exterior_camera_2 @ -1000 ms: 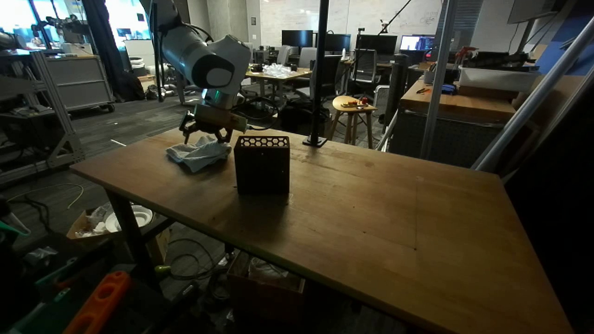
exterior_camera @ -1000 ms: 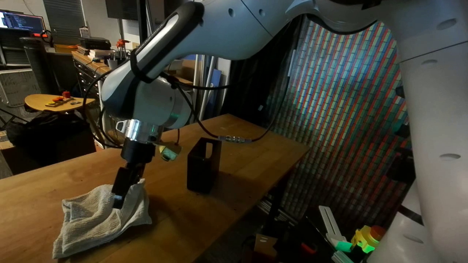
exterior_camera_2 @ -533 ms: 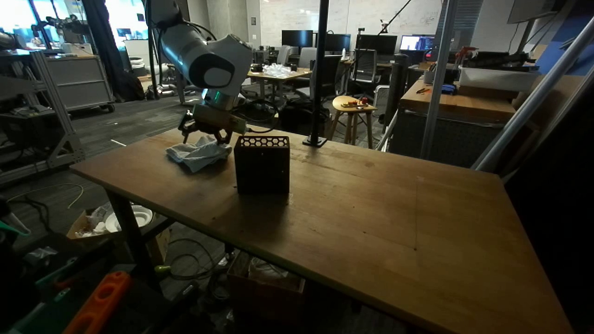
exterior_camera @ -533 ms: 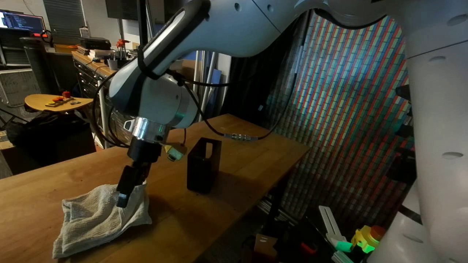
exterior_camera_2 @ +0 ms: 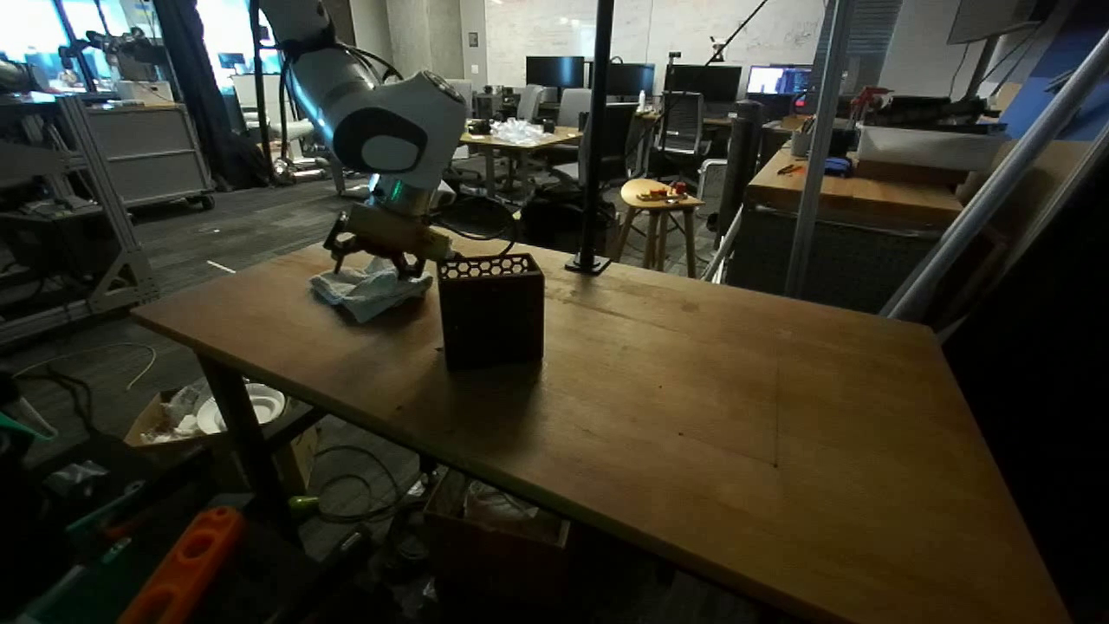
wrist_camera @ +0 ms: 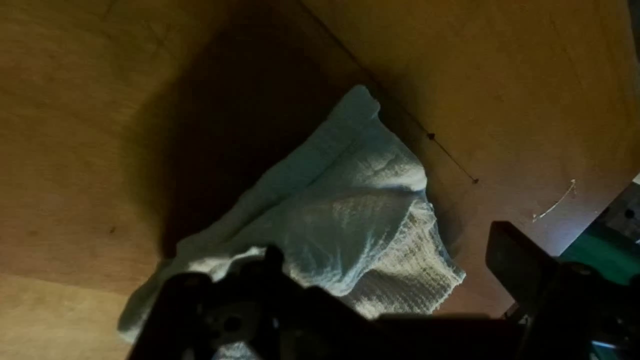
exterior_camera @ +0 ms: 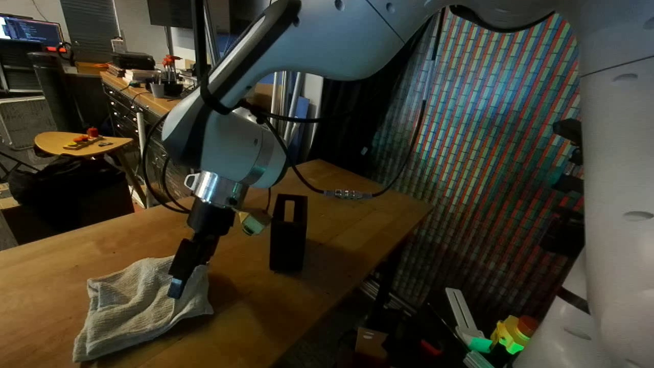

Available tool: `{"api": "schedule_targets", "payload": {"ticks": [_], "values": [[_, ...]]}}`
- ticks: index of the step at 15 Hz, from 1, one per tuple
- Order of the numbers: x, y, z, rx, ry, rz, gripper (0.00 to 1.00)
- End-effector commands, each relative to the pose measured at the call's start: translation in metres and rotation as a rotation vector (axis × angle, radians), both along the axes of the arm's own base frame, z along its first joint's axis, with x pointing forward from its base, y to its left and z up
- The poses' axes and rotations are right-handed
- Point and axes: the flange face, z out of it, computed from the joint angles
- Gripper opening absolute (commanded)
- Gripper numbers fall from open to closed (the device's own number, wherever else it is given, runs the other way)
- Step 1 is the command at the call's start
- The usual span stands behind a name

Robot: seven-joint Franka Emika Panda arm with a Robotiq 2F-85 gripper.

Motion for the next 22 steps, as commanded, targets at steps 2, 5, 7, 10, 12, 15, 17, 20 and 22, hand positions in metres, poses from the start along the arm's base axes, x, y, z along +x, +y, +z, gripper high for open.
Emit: {"api": "schedule_targets", "payload": {"ticks": [2,5,7,10,12,15,17,20,22], "values": [[-0.030,0.000,-0.005,0.026,-0.019,-0.053,1.00],[-0.042,0.002,-0.012,0.041,-0.014,-0.069,1.00],[-0.045,0.002,-0.012,0.046,-0.015,-0.070,1.00],[-0.046,0.005,-0.007,0.044,-0.019,-0.056,1.00],[-0.047,0.006,-0.002,0.039,-0.018,-0.046,1.00],[-0.051,0.009,0.006,0.032,-0.017,-0.033,1.00],[-0.054,0.009,0.012,0.027,-0.017,-0.029,1.00],[-0.057,0.007,0.022,0.017,-0.018,-0.020,1.00],[-0.059,0.005,0.027,0.009,-0.022,-0.016,1.00]]}}
